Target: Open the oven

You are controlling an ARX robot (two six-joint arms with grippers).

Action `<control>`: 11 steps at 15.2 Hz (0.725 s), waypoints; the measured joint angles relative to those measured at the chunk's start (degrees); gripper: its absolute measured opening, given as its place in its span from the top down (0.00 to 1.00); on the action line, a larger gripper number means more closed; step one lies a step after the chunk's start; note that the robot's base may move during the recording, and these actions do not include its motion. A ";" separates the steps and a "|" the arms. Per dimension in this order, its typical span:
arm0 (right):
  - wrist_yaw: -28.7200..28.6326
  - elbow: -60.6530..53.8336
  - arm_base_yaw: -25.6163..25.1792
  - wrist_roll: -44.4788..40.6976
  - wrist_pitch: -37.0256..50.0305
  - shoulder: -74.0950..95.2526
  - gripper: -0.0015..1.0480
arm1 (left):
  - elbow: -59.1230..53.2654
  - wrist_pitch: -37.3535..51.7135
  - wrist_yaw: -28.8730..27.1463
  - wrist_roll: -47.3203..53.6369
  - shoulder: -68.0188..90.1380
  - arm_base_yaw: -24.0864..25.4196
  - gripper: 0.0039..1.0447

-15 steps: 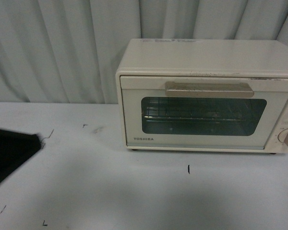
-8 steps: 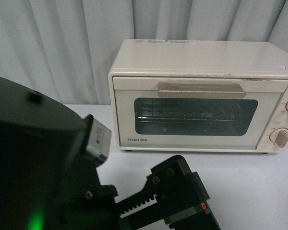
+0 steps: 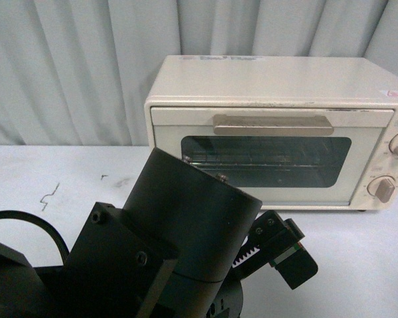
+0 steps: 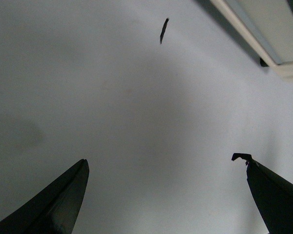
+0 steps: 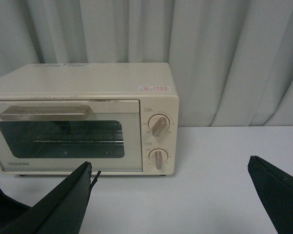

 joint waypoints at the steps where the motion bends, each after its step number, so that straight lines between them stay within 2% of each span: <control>1: 0.00 0.00 0.00 0.00 0.00 0.00 0.06 | 0.00 0.17 0.00 -0.61 0.59 -0.74 0.06; 11: 0.00 0.00 0.00 0.02 -0.02 0.00 0.06 | 1.18 0.61 -1.90 -3.17 3.34 -1.60 0.06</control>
